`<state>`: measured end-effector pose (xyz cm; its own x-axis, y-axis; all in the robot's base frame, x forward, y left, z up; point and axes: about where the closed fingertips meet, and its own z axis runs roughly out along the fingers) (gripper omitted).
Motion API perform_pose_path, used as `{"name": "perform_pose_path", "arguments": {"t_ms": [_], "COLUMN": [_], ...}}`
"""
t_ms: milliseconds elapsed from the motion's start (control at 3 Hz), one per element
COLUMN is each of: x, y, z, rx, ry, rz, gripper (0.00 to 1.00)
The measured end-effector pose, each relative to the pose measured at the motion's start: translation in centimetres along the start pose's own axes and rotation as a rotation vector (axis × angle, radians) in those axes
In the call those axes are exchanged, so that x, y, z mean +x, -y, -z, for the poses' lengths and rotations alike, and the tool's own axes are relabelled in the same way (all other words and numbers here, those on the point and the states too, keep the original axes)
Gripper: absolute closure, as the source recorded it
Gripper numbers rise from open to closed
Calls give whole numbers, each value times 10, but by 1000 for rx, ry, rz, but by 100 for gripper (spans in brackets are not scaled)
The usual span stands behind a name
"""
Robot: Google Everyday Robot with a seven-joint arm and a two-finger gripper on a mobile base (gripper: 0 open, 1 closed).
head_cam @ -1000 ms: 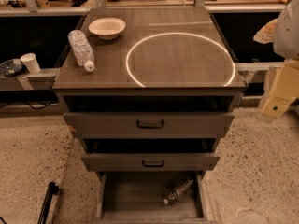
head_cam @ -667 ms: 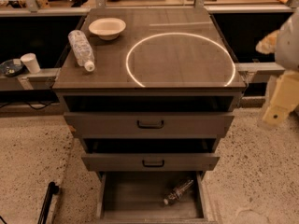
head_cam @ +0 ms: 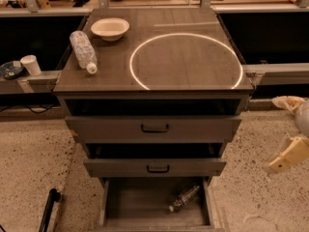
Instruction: Pick water bottle from bottom drawer and place on counter
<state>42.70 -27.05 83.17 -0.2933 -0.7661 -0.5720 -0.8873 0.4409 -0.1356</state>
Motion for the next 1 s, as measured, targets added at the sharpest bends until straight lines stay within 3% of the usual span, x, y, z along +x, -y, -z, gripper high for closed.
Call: {"name": "perform_pose_path", "arguments": {"t_ms": [333, 667, 1000], "x": [17, 18, 14], "y": [-3, -3, -6], "z": [-13, -13, -54], "rx": [11, 13, -6], "ry": [62, 63, 87], "rz": [22, 38, 81], "gripper": [0, 0, 0]}}
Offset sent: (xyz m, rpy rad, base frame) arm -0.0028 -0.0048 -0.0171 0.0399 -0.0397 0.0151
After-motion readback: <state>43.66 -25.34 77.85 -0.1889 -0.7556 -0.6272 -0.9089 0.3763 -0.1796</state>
